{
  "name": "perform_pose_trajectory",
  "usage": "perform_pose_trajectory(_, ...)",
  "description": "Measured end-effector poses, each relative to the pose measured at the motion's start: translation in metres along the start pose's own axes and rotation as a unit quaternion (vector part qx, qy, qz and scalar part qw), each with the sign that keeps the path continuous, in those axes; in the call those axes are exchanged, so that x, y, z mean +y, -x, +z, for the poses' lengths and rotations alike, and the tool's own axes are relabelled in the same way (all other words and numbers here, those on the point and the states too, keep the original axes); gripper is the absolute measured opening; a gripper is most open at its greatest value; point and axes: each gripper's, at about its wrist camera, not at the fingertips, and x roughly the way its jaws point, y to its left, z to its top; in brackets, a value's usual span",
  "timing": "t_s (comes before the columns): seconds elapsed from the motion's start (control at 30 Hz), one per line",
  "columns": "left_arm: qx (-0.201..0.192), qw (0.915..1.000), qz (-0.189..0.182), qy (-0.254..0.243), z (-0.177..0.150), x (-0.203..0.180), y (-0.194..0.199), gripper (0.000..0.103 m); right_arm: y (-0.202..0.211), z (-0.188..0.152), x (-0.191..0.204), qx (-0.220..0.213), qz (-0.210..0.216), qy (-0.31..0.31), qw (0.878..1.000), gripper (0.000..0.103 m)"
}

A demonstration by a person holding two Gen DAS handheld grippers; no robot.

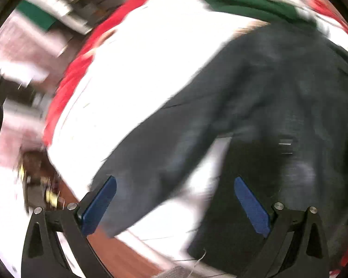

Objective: Fold large clothes

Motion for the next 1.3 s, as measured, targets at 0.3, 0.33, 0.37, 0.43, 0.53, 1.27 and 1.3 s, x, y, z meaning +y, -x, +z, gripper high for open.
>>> perform_pose_trajectory(0.3,0.121,0.9708,-0.048,0.201,-0.064,0.158,-0.077,0.103,-0.079,-0.06,0.115,0.161,0.071,0.148,0.973,0.054)
perform_pose_trajectory(0.33,0.131,0.9639,-0.072,0.22,-0.072,0.166,-0.089,0.103,-0.066,-0.063,0.107,0.161,0.088,0.128,0.975,0.068)
perform_pose_trajectory(0.37,0.137,0.9593,-0.088,0.231,-0.075,0.168,-0.096,0.103,-0.057,-0.066,0.1,0.16,0.094,0.115,0.976,0.072)
perform_pose_trajectory(0.43,0.152,0.9402,-0.146,0.267,-0.081,0.174,-0.121,0.103,-0.039,-0.075,0.083,0.168,0.093,0.089,0.977,0.072)
perform_pose_trajectory(0.53,0.16,0.9174,-0.195,0.308,-0.078,0.183,-0.159,0.103,-0.039,-0.085,0.052,0.202,0.079,0.049,0.975,0.072)
perform_pose_trajectory(1.27,0.039,0.9214,-0.188,0.338,-0.002,0.256,-0.193,0.061,-0.054,-0.085,0.122,0.232,0.136,-0.012,0.963,0.072)
perform_pose_trajectory(1.3,0.05,0.9039,-0.219,0.364,-0.017,0.257,-0.194,0.061,-0.054,-0.086,0.123,0.236,0.136,-0.013,0.962,0.072)
